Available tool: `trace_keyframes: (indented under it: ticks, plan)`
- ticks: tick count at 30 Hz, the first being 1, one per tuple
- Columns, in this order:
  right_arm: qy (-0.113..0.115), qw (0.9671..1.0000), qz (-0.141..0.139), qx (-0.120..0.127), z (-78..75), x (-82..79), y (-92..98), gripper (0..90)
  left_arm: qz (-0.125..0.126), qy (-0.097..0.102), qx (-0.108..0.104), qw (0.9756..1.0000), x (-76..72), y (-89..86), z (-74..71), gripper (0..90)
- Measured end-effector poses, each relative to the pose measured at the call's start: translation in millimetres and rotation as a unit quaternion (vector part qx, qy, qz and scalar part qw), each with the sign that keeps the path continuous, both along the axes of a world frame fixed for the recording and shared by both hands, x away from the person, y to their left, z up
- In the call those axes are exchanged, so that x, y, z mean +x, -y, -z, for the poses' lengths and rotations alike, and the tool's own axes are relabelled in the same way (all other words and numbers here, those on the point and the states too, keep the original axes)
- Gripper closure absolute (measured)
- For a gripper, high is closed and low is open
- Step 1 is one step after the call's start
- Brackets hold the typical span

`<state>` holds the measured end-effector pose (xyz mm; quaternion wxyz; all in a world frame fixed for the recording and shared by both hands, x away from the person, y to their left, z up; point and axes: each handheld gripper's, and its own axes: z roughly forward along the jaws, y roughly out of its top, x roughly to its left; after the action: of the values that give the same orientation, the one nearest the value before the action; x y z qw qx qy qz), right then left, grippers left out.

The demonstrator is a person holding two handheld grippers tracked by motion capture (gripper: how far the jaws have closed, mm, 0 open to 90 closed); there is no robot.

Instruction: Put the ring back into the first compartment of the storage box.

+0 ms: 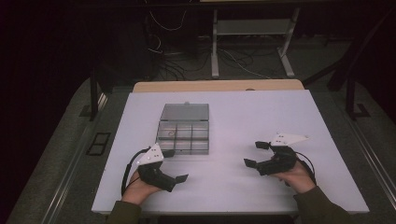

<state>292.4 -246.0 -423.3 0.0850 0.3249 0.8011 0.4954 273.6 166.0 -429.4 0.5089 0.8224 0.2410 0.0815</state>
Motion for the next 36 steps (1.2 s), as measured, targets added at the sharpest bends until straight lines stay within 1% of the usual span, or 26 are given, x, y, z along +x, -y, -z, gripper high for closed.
trace_keyframes:
  ticks: [4,8,14,17,20,27,32,36]
  plan:
    - [0.004,1.0,0.003,-0.002,3.3,-7.4,7.1,12.8,-0.001,-0.001,0.001,1.0,0.4,0.1,0.3,0.0]
    - [0.005,0.9999,0.011,0.004,6.3,-15.0,15.1,12.8,-0.001,-0.001,0.001,1.0,0.4,0.1,0.4,0.0]
    - [0.011,0.9998,0.016,-0.001,12.3,-24.3,26.3,12.8,-0.001,-0.001,0.002,1.0,0.4,0.4,0.4,0.0]
    - [0.012,0.9998,0.018,0.001,14.3,-27.6,31.5,12.8,-0.002,-0.002,0.002,1.0,0.6,0.3,0.5,0.0]
    - [0.014,0.9997,0.02,-0.008,16.4,-30.5,36.3,12.8,-0.002,-0.001,0.001,1.0,0.5,-0.1,0.3,0.0]
    - [0.018,0.9991,0.037,-0.013,18.3,-37.4,51.7,12.8,-0.003,-0.001,0.003,1.0,0.5,-0.2,0.4,0.0]
    - [0.015,0.9987,0.048,-0.013,20.5,-41.7,61.6,12.8,-0.005,-0.001,0.003,1.0,0.4,-0.4,0.4,0.0]
    - [0.015,0.9982,0.055,-0.017,22.6,-43.9,66.8,12.8,-0.005,-0.001,0.003,1.0,0.5,-0.3,0.3,0.0]
